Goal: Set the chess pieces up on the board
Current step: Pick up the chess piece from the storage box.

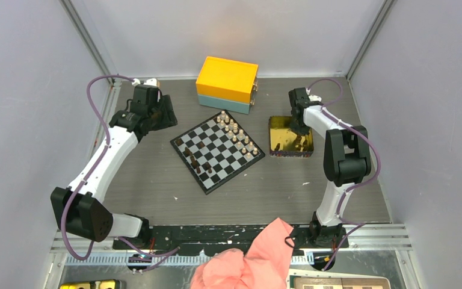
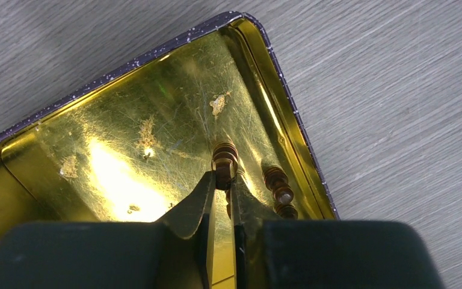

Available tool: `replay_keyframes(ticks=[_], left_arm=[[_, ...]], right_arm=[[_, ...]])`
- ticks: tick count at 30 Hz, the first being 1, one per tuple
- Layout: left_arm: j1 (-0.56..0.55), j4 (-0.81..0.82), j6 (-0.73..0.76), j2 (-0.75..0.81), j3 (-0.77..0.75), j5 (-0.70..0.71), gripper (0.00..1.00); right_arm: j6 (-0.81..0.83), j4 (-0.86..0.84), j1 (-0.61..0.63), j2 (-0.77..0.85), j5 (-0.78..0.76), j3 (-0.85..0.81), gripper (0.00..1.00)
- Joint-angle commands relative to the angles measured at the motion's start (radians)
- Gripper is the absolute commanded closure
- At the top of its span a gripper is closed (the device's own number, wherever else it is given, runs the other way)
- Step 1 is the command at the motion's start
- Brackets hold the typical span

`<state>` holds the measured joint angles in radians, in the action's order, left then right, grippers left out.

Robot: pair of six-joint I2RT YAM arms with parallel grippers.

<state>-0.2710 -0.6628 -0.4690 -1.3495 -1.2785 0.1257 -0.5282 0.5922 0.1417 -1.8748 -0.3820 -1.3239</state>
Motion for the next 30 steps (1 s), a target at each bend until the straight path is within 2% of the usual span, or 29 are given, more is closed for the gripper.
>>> replay_keyframes(ticks=[1, 5, 20, 24, 30], left_arm=[[-0.003, 0.036, -0.006, 0.027, 0.001, -0.008, 0.43], [-0.003, 0.041, -0.002, 0.029, 0.015, -0.004, 0.43], [-0.003, 0.054, 0.009, 0.049, 0.055, 0.014, 0.44], [-0.003, 0.052, 0.01, 0.057, 0.069, 0.015, 0.44], [-0.002, 0.043, 0.007, 0.101, 0.109, 0.024, 0.43]], right_arm=[[-0.003, -0.019, -0.005, 0.001, -0.016, -0.029, 0.91], [0.006, -0.016, -0.003, 0.01, -0.027, -0.044, 0.99], [0.042, -0.024, 0.016, 0.077, 0.041, -0.118, 0.99], [0.073, 0.009, 0.088, 0.089, 0.047, -0.17, 0.99], [0.096, 0.088, 0.266, 0.073, 0.062, -0.276, 0.99]])
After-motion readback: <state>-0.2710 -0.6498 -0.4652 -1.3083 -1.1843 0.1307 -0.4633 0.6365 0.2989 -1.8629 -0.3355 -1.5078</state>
